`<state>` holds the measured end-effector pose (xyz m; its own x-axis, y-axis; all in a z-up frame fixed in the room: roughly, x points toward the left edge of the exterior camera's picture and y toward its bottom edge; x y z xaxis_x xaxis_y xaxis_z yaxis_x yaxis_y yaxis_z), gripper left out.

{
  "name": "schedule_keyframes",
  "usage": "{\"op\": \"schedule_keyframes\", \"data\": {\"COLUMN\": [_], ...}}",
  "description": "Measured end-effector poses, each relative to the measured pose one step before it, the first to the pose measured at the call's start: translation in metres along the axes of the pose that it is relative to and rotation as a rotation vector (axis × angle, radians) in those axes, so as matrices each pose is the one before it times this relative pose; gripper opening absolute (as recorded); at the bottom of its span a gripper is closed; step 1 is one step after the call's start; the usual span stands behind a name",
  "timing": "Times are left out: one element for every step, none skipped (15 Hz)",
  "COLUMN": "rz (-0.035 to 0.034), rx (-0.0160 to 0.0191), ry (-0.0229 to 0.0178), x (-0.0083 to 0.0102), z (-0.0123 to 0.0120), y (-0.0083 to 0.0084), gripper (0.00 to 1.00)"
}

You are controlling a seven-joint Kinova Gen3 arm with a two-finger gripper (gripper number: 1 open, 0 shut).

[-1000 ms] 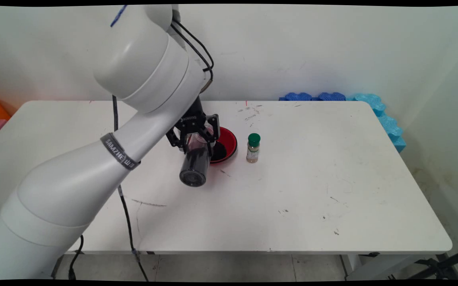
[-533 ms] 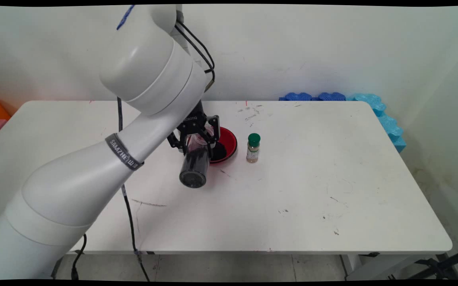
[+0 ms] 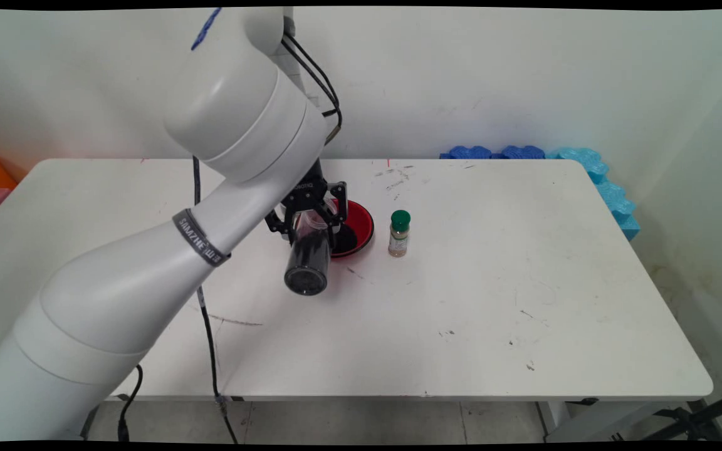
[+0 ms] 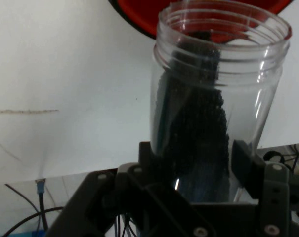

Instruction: Pour the black seasoning powder in the red bowl

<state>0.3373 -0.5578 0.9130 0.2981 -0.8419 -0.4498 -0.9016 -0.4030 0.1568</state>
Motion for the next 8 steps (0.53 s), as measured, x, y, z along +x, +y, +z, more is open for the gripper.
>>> {"op": "schedule_keyframes", "data": {"rz": [-0.00357, -0.00552, -0.00336, -0.00334, -0.00404, -0.00567, -0.00582, -0.00467], "rx": [0.00072, 0.00086, 0.0006, 0.00128, 0.00079, 0.00056, 0.00235, 0.00264], "ry": [-0.00107, -0.00196, -0.0011, -0.00157, -0.00148, -0.00171, -0.00212, -0.00284], "x": [0.0011, 0.00162, 0.0011, 0.00137, 0.00126, 0.00134, 0.00145, 0.0013], "z": [0.00005, 0.00024, 0.00011, 0.00017, 0.0001, 0.00007, 0.00021, 0.00033], "y": [0.00063, 0.0008, 0.00078, 0.00147, 0.0009, 0.00043, 0.00115, 0.00157], "gripper": [0.0, 0.0, 0.0, 0.0, 0.0, 0.0, 0.0, 0.0]}}
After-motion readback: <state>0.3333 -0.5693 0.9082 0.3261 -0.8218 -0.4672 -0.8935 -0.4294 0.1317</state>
